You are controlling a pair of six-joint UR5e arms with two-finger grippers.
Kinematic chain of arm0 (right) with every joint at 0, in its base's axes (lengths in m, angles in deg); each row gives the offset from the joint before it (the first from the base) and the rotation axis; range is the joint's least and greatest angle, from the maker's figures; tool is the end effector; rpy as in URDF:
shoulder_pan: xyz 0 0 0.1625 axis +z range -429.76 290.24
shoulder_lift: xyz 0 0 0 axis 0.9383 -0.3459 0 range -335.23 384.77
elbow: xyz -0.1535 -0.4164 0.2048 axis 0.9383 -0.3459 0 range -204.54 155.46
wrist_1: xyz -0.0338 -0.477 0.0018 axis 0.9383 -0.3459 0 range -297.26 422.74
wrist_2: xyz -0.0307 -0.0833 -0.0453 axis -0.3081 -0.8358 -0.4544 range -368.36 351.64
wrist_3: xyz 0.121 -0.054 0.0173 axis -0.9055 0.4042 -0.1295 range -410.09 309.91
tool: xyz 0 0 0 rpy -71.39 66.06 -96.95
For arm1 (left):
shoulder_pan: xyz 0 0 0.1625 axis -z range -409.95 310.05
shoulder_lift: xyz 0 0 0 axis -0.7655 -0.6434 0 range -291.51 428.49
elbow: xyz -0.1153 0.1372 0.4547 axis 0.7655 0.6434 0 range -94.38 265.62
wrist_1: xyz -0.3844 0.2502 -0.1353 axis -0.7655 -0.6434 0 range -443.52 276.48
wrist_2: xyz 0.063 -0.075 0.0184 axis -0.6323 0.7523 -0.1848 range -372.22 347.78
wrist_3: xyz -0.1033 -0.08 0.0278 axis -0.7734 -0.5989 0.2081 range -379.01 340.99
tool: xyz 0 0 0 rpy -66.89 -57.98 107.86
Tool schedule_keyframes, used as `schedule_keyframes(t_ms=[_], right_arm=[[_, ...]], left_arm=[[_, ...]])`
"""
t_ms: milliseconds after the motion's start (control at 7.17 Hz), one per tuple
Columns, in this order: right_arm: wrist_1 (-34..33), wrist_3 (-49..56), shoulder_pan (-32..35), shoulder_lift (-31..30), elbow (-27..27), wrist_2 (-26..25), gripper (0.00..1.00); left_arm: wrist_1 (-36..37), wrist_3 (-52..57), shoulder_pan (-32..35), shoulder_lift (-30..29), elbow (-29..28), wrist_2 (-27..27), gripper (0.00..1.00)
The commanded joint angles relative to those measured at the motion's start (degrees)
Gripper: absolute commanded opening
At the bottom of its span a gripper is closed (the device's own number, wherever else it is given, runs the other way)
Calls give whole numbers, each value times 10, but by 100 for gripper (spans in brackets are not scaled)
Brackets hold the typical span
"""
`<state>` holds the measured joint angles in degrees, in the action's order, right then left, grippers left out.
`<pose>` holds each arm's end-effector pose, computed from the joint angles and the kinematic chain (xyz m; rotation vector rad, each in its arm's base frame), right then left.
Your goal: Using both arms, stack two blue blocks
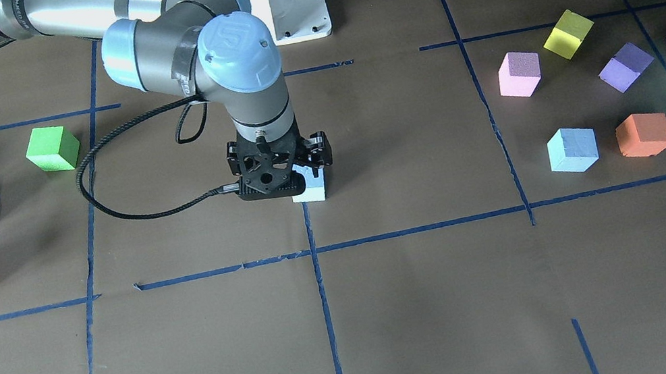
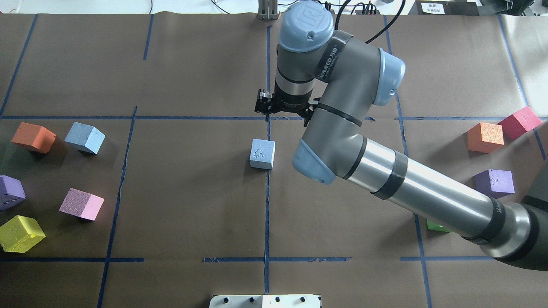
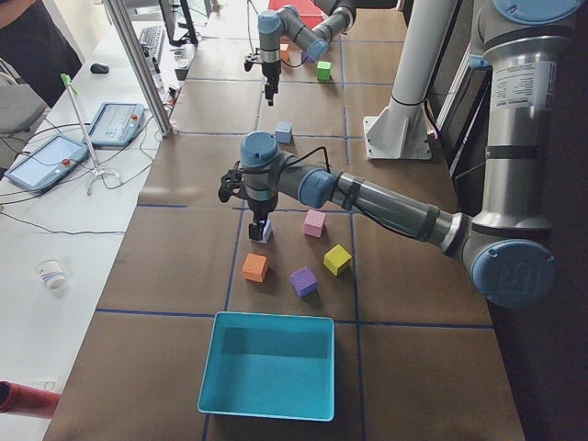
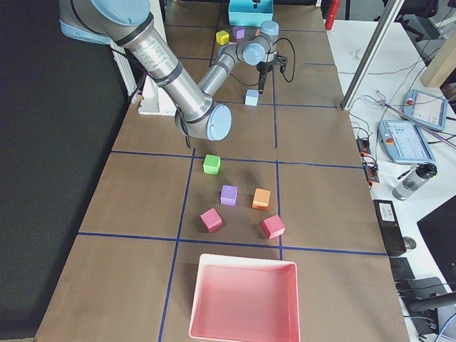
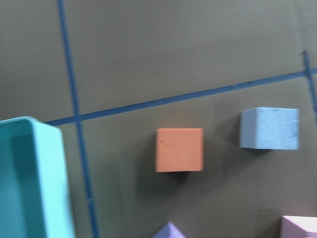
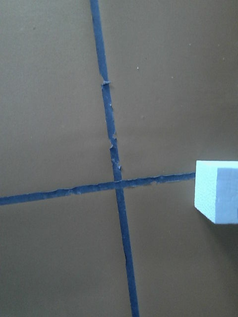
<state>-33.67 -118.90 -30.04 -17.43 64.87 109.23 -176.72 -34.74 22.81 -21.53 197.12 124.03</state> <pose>-0.5903 -0.5833 0.1783 -0.0434 -0.8348 0.1330 0.1298 -0.5425 0.5250 0.1655 0.8778 0.1987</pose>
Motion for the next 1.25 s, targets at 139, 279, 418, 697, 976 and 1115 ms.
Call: schedule_keyframes(t_ms=[139,279,418,697,976,1115], right_arm=[[-102,142,79,-89,130,34,100],[-127,190,108,-115,172,34,100],[-129,228,134,-157,205,50,100],[-130,291,183,-190,213,79,100],[-130,314,195,-199,212,79,100],[-131,314,199,-199,212,79,100]], left_arm=[[-2,-108,-154,-102,-36,-91,100],[-8,-112,-161,-135,-86,-99,100],[-45,-112,-161,-138,-127,-100,100],[-92,-111,-161,-135,-175,-100,100],[-101,-111,-161,-130,-188,-100,100],[-102,-112,-161,-132,-196,-100,100]])
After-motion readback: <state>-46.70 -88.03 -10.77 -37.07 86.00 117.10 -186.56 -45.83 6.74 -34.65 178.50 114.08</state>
